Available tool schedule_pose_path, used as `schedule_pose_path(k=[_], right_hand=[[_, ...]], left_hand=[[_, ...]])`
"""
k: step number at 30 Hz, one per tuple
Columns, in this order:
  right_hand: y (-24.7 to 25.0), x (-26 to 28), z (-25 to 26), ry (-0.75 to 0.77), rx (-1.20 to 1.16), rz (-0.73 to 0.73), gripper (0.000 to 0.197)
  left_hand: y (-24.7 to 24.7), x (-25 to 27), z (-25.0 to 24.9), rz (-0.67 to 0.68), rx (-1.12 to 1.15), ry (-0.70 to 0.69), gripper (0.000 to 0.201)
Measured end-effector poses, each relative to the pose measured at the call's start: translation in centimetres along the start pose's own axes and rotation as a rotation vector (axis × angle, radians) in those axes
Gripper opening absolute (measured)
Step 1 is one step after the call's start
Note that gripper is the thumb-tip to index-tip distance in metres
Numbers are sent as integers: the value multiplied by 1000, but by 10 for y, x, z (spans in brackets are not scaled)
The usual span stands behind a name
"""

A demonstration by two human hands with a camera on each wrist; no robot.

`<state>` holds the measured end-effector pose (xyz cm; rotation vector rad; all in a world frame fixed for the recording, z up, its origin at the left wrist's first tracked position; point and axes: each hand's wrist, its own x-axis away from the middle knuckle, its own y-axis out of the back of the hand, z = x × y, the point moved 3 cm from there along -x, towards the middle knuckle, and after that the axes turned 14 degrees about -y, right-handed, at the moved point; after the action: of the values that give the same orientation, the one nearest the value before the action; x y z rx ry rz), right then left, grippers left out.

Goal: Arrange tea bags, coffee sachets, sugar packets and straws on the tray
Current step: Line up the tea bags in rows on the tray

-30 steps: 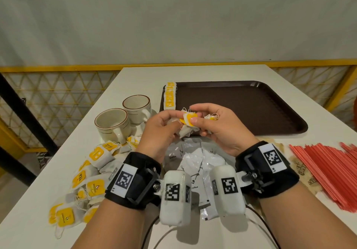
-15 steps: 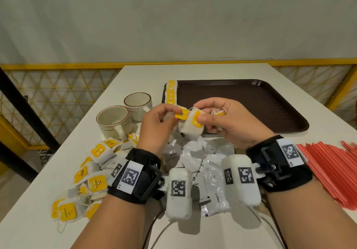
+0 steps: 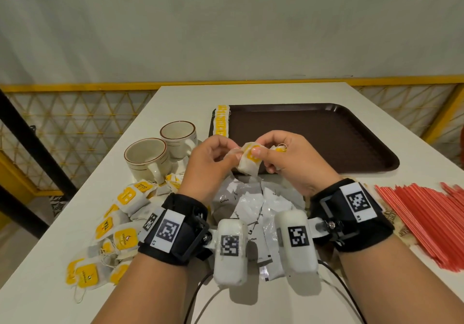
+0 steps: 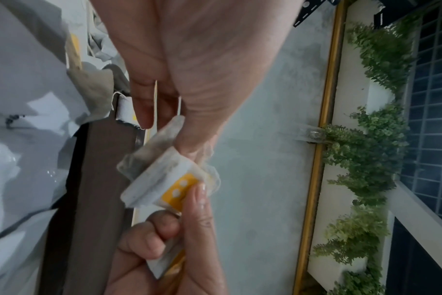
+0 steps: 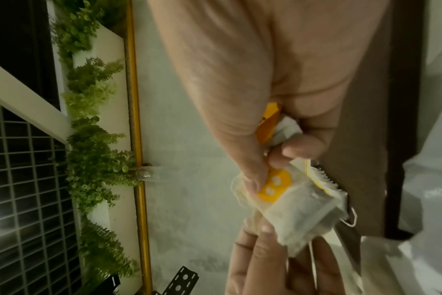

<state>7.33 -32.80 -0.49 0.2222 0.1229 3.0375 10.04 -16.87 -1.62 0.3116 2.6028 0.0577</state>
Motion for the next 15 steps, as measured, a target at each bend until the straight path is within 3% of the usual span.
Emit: schedule_pose_path(k=[3,7,11,15], right_hand=[[5,0,2,4,-34,-35,3],[13,-2,4,28,-84,-149,8],[20,-2,7,73,-116,-235,13],[23,1,10,86,-85,-205,11]], left_hand=[[2,0,0,2,-61,-20,10],[7,-3,3,-43,-161,-49,24],[8,-2,3,-62,-70,9,23],[5,-2,3,-76,-19,35,26]])
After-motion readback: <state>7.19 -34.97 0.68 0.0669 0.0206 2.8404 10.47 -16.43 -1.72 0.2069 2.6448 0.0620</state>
